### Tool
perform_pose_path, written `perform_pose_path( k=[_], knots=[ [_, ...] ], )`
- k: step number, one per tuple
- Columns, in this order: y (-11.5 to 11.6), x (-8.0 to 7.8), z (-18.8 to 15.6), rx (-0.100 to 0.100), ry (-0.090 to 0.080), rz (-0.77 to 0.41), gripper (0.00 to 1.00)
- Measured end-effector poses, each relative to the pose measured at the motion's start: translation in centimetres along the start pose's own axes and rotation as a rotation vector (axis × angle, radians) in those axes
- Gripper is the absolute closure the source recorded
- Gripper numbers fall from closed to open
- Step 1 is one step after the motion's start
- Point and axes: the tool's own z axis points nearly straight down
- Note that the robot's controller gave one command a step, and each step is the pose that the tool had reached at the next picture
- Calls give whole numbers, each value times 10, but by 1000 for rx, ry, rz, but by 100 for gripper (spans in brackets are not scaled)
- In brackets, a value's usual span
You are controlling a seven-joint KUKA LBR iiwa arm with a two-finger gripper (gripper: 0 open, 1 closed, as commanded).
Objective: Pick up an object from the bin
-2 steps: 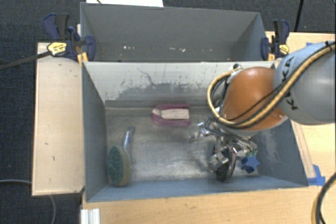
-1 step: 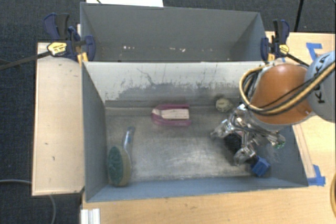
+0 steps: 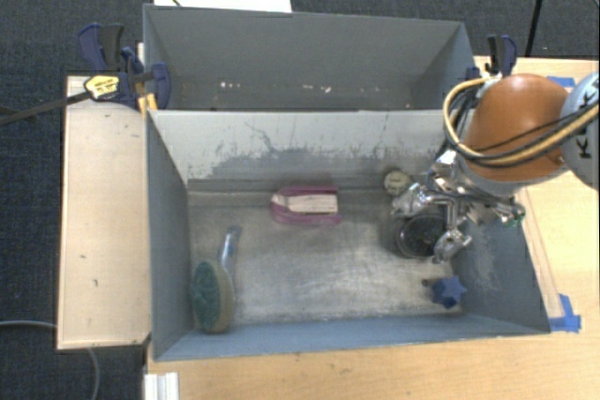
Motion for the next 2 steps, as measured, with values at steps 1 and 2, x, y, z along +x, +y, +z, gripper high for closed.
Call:
perform_pose_path(
  k=[1,2],
  knots=[
    [2,1,1,-5,3,5,100],
    [20,21,-147,1,-2,-210,100]
  ],
)
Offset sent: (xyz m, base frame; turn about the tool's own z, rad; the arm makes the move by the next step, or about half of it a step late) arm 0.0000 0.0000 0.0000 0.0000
